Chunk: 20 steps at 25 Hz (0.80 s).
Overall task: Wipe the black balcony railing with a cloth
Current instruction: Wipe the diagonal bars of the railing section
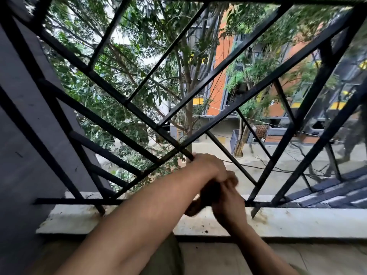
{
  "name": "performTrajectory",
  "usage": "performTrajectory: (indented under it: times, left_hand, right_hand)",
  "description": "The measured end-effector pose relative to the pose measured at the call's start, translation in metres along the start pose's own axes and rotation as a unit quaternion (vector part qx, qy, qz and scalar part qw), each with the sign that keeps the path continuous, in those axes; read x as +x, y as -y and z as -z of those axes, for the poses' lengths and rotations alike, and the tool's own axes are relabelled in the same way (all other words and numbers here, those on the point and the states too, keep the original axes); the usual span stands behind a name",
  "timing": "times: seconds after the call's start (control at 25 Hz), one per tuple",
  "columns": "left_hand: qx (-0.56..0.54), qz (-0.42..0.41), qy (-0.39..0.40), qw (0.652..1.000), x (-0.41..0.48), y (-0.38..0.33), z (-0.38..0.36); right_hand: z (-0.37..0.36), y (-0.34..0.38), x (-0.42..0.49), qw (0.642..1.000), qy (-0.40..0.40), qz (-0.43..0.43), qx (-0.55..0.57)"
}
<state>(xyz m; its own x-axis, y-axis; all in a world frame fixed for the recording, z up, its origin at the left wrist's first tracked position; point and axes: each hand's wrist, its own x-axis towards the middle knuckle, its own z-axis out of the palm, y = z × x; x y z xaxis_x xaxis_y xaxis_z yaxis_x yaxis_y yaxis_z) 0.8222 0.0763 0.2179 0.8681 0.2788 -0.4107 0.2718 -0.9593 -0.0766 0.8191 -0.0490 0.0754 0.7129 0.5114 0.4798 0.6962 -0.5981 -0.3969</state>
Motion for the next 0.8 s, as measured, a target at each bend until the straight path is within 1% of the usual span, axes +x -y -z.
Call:
performTrajectory:
  times: [0.08,0.12,0.16,0.2,0.24,0.28,0.32,0.36,0.4,0.44,0.48,0.56,0.6,0.64,0.68,0.72,0.76,0.8]
  left_hand:
    - [-0.058,0.009,0.0,0.998,0.005,-0.009,-0.004]
    - [-0.088,0.015,-0.009,0.996,0.006,-0.012,-0.005]
    - [-0.104,0.017,-0.021,0.994,0.01,-0.013,-0.008]
    - [-0.111,0.013,-0.032,0.993,0.013,-0.011,-0.012]
    - [-0.098,0.005,-0.039,0.994,0.019,-0.008,-0.016]
    - [-0.069,-0.003,-0.042,0.997,0.023,-0.005,-0.019]
    - [-0.029,-0.004,-0.044,0.999,0.027,-0.003,-0.025]
    - [0.006,-0.004,-0.049,0.999,0.031,-0.002,-0.031]
    - [0.03,-0.008,-0.066,0.997,0.032,-0.006,-0.036]
    - [0.036,-0.02,-0.09,0.995,0.029,-0.012,-0.038]
    - [0.035,-0.037,-0.123,0.991,0.026,-0.018,-0.038]
    - [0.016,-0.081,-0.181,0.98,0.016,-0.034,-0.027]
    - [0.003,-0.108,-0.208,0.972,0.008,-0.043,-0.017]
    - [-0.019,-0.132,-0.239,0.962,0.0,-0.05,-0.006]
    - [-0.049,-0.159,-0.285,0.944,-0.006,-0.056,0.003]
    - [-0.081,-0.184,-0.34,0.919,-0.01,-0.062,0.015]
    - [-0.119,-0.201,-0.391,0.89,-0.014,-0.067,0.027]
    - [-0.159,-0.211,-0.431,0.863,-0.012,-0.07,0.036]
  right_hand:
    - [-0.003,-0.007,0.012,0.988,-0.029,-0.119,0.097]
    - [-0.01,-0.005,0.02,0.963,-0.019,-0.193,0.186]
    - [-0.018,0.0,0.031,0.923,0.04,-0.262,0.279]
    - [-0.027,0.008,0.039,0.879,0.107,-0.315,0.343]
    - [-0.035,0.014,0.042,0.868,0.168,-0.323,0.338]
    - [-0.04,0.011,0.044,0.889,0.192,-0.298,0.289]
    - [-0.033,0.006,0.042,0.915,0.212,-0.265,0.219]
    - [-0.027,-0.005,0.041,0.93,0.246,-0.237,0.135]
    - [-0.02,-0.02,0.042,0.93,0.28,-0.225,0.073]
    - [-0.008,-0.03,0.046,0.928,0.296,-0.222,0.056]
    - [0.005,-0.032,0.044,0.923,0.278,-0.247,0.101]
    - [0.02,-0.029,0.037,0.903,0.137,-0.311,0.261]
    - [0.03,-0.024,0.033,0.893,0.045,-0.324,0.308]
    - [0.045,-0.017,0.03,0.888,-0.039,-0.312,0.334]
    - [0.061,-0.014,0.03,0.882,-0.116,-0.29,0.353]
    - [0.082,-0.011,0.037,0.879,-0.192,-0.242,0.363]
    - [0.101,-0.012,0.046,0.887,-0.246,-0.177,0.349]
    - [0.12,-0.013,0.06,0.908,-0.269,-0.119,0.298]
